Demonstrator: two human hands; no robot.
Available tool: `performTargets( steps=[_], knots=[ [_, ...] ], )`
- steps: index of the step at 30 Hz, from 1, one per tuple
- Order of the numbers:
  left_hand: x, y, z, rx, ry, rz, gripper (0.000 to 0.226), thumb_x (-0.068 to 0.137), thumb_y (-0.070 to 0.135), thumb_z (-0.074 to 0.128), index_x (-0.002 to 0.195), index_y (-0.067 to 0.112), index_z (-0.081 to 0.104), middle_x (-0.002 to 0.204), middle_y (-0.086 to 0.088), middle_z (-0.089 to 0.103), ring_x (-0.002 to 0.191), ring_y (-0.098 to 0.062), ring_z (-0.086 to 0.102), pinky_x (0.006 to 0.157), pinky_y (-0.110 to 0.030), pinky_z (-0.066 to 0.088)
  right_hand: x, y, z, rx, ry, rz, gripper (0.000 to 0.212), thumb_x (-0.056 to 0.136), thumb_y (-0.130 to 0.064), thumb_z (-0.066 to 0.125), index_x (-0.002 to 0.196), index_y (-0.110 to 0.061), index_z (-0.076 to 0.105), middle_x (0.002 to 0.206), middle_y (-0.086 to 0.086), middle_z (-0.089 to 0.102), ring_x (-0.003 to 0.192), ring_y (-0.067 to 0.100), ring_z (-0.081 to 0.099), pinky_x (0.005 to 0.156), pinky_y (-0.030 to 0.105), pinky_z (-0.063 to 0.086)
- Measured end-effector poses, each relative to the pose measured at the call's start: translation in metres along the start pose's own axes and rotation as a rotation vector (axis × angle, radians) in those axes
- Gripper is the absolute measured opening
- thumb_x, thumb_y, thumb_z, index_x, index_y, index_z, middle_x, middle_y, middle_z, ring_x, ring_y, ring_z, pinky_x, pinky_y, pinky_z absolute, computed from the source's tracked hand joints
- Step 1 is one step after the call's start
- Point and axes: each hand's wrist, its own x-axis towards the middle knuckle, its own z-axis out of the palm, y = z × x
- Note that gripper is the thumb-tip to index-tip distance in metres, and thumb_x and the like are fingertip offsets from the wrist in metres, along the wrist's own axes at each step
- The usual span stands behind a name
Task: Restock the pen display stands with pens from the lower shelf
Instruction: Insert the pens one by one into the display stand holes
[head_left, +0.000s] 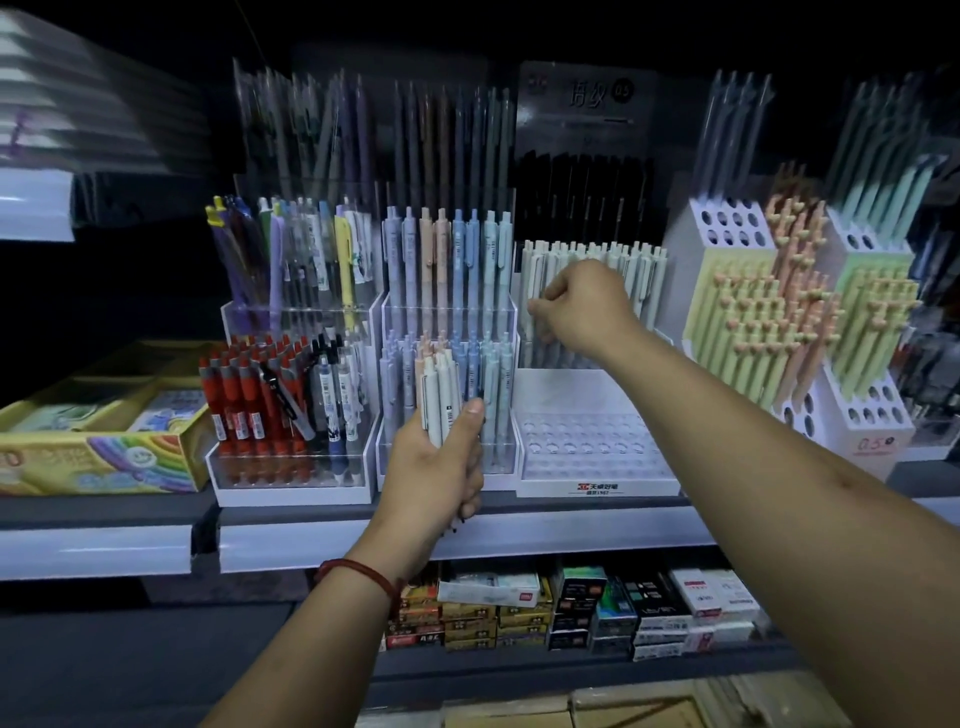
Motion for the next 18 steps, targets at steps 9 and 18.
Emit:
performTargets(
  steps=[9, 18],
  knots=[
    [0.008, 0.008, 0.02, -0.046, -0.125, 0.004, 0.02, 0.107, 0.024, 0.053, 0.091, 0.013, 0.049, 0.062, -0.001, 0.038, 0.041, -0.015, 0.03, 0.041, -0.023, 0.028, -0.073, -0.021, -0.016, 0.599, -0.489, 0.068, 0.018, 0.089, -0.013, 0.077, 0.101, -0.001, 0.077, 0.094, 0.021, 0.075, 0.07, 0.019, 0.065, 0.057, 0.026, 0.052],
    [0.017, 0.014, 0.043, -0.009, -0.184, 0.012, 0.014, 0.106, 0.023, 0.057, 0.098, 0.012, 0.053, 0.062, 0.0, 0.038, 0.044, -0.014, 0.03, 0.042, -0.022, 0.028, -0.07, -0.004, -0.035, 0.702, -0.334, 0.112, 0.013, 0.086, -0.005, 0.078, 0.094, 0.006, 0.077, 0.075, 0.009, 0.074, 0.064, 0.016, 0.067, 0.058, 0.026, 0.054]
  ],
)
